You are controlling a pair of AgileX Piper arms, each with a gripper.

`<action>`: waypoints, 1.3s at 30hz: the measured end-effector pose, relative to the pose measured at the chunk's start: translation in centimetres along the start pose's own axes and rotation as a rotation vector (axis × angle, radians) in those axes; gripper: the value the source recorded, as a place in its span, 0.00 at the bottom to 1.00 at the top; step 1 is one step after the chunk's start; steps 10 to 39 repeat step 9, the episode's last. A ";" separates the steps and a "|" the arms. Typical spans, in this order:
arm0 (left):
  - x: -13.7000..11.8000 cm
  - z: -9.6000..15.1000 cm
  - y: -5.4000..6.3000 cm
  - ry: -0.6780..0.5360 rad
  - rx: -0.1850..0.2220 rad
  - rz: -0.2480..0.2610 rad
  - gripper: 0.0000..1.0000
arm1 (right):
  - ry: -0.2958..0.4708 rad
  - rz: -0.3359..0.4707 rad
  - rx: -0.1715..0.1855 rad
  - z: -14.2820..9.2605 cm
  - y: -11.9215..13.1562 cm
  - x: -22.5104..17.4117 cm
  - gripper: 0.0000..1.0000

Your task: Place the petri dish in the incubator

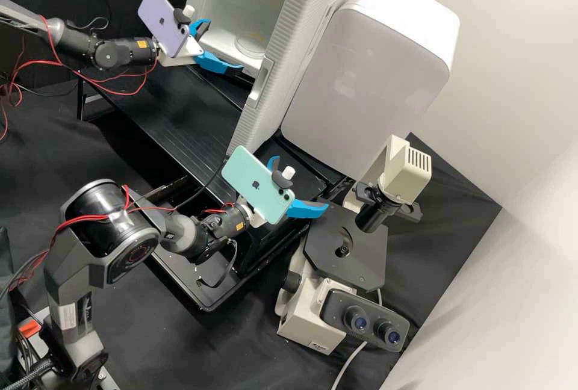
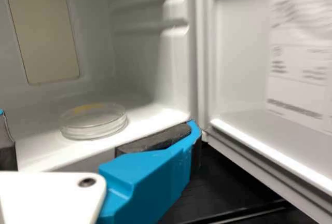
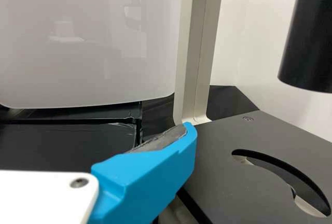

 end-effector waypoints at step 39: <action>-5.0 -0.5 -1.8 -0.120 -0.077 0.116 1.00 | 0.000 0.000 0.000 0.0 0.0 0.0 1.00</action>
